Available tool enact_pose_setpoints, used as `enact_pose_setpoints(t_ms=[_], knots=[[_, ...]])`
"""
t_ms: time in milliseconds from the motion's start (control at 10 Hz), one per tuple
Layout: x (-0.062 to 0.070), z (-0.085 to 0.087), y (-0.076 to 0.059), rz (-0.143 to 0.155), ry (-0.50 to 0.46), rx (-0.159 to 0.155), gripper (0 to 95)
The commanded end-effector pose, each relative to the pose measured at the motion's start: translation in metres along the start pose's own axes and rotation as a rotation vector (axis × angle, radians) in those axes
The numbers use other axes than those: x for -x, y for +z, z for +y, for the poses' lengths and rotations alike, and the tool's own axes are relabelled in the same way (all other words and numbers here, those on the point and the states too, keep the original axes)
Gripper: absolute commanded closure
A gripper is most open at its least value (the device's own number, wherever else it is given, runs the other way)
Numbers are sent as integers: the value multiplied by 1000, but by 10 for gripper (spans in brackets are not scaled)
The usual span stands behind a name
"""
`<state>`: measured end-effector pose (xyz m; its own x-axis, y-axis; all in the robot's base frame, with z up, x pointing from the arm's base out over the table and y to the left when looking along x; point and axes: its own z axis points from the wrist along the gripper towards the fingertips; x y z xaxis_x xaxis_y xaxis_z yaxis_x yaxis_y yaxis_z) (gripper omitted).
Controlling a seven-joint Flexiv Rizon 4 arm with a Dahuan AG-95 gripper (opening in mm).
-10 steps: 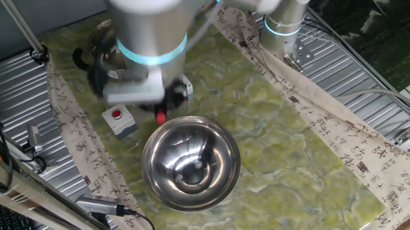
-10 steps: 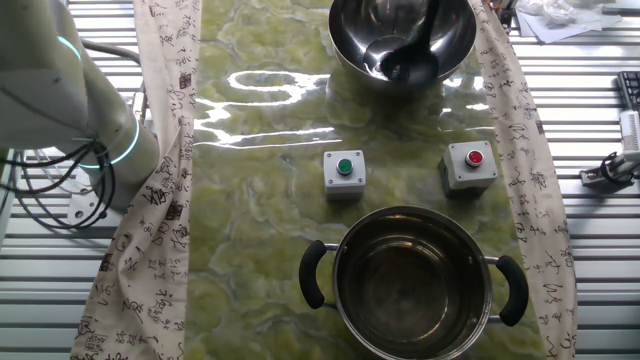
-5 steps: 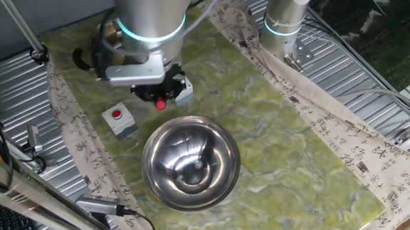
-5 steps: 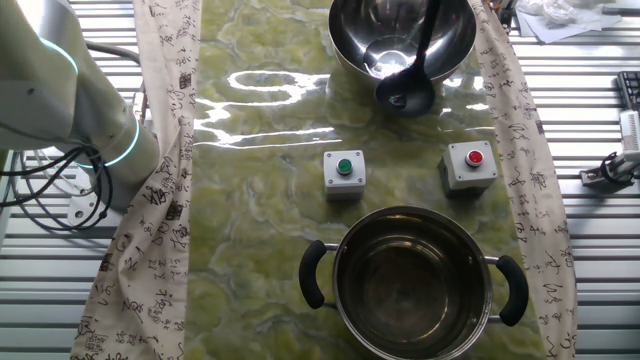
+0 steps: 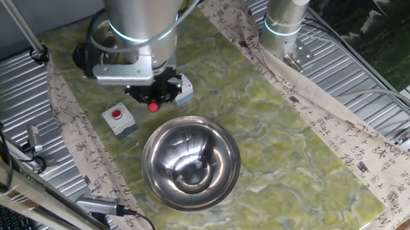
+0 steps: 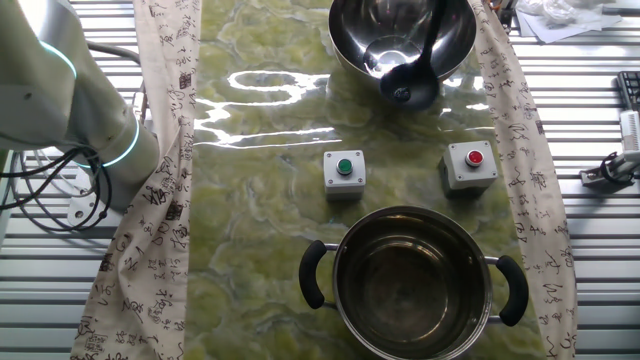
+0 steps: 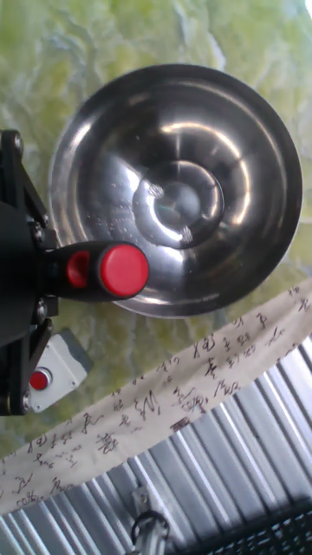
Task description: Scoop water with a large spoon from one bowl to another
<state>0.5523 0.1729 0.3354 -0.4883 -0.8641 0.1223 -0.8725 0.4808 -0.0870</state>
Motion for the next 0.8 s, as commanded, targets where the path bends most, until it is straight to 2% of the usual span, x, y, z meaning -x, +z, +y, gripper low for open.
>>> enact_pose_setpoints(t_ms=[100,300,500,800], knots=[[4,-3,-2,0,-34,4,950],[6,-4,0,8,-59,9,950],[13,-8,6,2,-80,28,950],[14,-11,10,-11,-69,47,950]])
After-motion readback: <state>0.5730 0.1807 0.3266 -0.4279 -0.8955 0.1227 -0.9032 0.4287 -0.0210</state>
